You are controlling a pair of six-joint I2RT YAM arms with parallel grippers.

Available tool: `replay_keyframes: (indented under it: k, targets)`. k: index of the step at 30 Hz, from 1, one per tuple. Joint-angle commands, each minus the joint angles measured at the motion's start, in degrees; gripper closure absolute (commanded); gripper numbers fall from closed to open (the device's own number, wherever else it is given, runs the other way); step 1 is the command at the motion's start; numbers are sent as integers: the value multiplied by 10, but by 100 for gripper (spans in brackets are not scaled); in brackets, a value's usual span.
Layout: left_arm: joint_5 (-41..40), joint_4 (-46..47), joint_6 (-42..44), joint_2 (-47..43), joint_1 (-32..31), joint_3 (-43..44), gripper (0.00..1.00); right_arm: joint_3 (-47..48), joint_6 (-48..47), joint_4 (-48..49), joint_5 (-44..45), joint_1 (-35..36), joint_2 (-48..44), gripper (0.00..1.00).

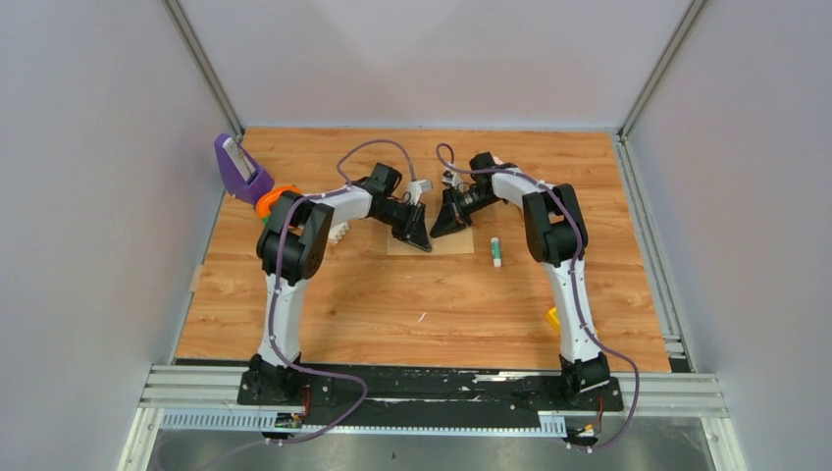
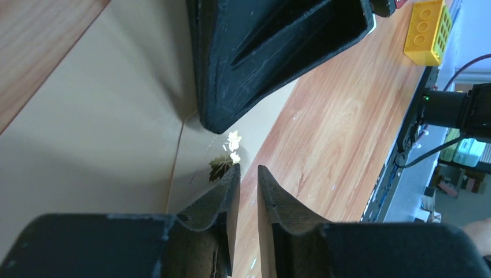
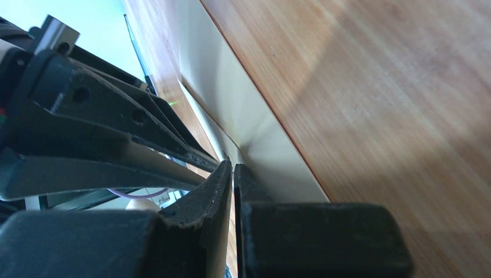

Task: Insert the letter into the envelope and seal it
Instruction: Seal the envelope flap on the envelope.

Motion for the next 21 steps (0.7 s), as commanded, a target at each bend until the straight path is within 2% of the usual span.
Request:
replay_keyframes:
  k: [1, 6, 10, 18, 21]
  targets:
    - [-11, -18, 16, 25, -6, 28, 76, 12, -14, 7, 36, 4, 3, 92]
    - [-38, -29, 33, 37, -6, 65, 79, 12, -14, 7, 33, 5, 7, 92]
    - [-57, -28, 24, 56, -6, 80, 87, 7, -17, 6, 32, 5, 5, 92]
    - [-86, -6, 5, 58, -6, 53, 99, 6, -21, 6, 31, 4, 2, 92]
    - [-93, -2, 4, 51, -4, 41, 100, 1, -23, 5, 31, 5, -2, 92]
